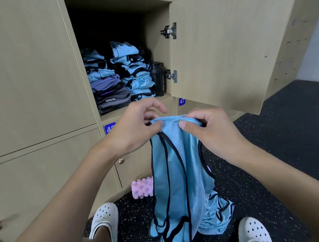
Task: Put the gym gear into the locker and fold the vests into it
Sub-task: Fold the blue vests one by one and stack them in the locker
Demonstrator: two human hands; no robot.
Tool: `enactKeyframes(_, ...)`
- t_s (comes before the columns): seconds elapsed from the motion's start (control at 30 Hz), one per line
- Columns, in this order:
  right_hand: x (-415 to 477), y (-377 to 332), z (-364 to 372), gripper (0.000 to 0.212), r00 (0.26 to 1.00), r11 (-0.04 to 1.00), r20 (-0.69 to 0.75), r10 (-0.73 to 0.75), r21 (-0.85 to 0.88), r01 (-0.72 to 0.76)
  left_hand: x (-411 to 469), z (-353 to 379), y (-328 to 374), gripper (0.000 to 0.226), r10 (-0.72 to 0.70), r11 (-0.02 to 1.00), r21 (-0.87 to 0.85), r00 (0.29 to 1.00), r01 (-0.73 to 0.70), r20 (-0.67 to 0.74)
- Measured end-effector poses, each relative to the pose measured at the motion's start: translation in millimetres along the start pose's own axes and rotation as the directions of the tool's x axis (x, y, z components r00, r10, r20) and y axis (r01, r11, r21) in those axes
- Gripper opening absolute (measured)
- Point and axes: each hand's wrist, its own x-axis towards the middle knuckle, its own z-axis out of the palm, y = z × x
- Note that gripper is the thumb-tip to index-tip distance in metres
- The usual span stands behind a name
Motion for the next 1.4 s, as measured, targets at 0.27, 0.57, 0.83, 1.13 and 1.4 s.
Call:
enactKeyframes(0.27,1,-2,0,0.012,0.995,1.000,-0.097,-0.003,0.011,0.004,-1,6,-3,0.039,0.129,0.970,0.226,0.976,-0.088,-0.173)
enactKeyframes(0.57,3,-4,-1,0.026,0.987,0.996,-0.159,0.008,0.091,0.007,-7,16,13,0.021,-0.058,0.992,-0.111,0.998,0.060,0.026)
enactKeyframes(0.83,5,-4,-11,0.024,0.984,0.993,-0.173,0.032,0.116,-0.012,-2,11,13,0.010,-0.084,0.968,-0.249,0.983,0.041,-0.163)
enactKeyframes(1.13,-1,6,-10,0.035,0.940,0.953,0.213,0.268,0.086,-0.291,2,5,24,0.021,-0.204,0.771,-0.634,0.923,-0.053,-0.326)
enactKeyframes(1.4,-1,-9,-12,0.018,0.950,0.830,0.069,0.303,0.471,-0.299,-10,27,3,0.095,-0.293,0.775,-0.557,0.951,0.298,0.101)
